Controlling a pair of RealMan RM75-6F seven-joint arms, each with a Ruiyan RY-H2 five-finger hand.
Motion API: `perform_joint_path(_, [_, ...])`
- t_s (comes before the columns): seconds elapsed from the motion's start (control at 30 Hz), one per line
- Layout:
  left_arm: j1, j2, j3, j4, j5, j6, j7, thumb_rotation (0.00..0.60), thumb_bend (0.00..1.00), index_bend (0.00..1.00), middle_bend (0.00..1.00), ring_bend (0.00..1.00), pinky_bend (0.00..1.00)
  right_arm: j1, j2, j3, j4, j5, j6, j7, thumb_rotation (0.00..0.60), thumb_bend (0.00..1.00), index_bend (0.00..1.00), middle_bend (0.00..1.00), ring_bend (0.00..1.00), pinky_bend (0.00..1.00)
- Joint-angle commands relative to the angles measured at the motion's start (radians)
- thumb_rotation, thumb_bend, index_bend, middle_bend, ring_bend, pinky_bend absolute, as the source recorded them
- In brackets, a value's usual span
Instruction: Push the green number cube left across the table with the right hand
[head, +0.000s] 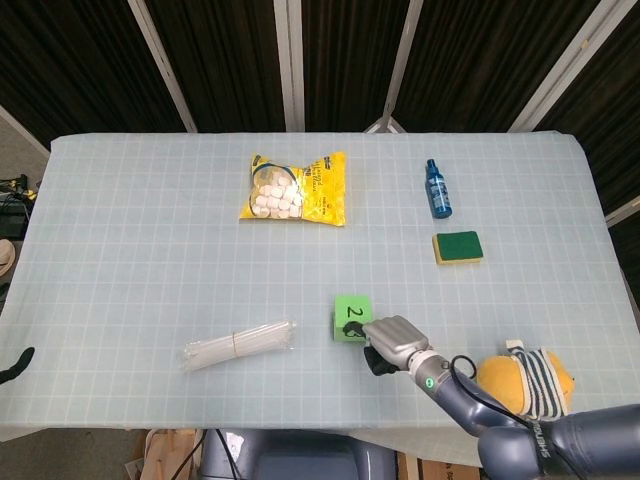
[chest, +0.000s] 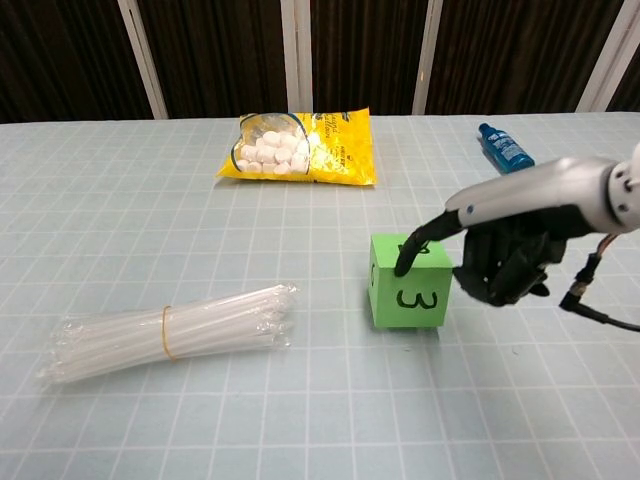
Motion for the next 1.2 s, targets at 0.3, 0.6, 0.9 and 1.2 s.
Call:
perform_joint_path(0.3, [-0.001,-0.016,0.008,-0.01,0.013,0.003,0.048,0.6,0.34,0.05,0.0,0.0,0.0,-0.457,0.475,0.206,0.084,-0.579,-0.341,0.761,0.6,0.79,0.21,0.81,0.79,0.67])
perform_joint_path(0.6, [0.001,-0.029,0.005,-0.014,0.009,0.012,0.074,0.6,0.34,0.05,0.0,0.0,0.0,-0.723,0.272,0.191,0.265,-0.688,0.192,0.586,0.6,0.52,0.15,0.17,0.18,0.11])
perform_joint_path(0.9, [0.002,-0.028,0.004,-0.013,0.006,0.012,0.073,0.6,0.34,0.04,0.0,0.0,0.0,-0.947,-0.028,0.139,0.45,-0.9,0.756,0.378,0.6,0.47,0.14,0.12,0.12,0.07])
perform_joint_path(1.2, [0.0,-0.035,0.01,-0.004,0.025,0.016,0.081,0.6,0.34,0.04,0.0,0.0,0.0,-1.051,-0.115,0.043,0.565,-1.101,0.901,0.222,0.6,0.44,0.14,0.11,0.12,0.06])
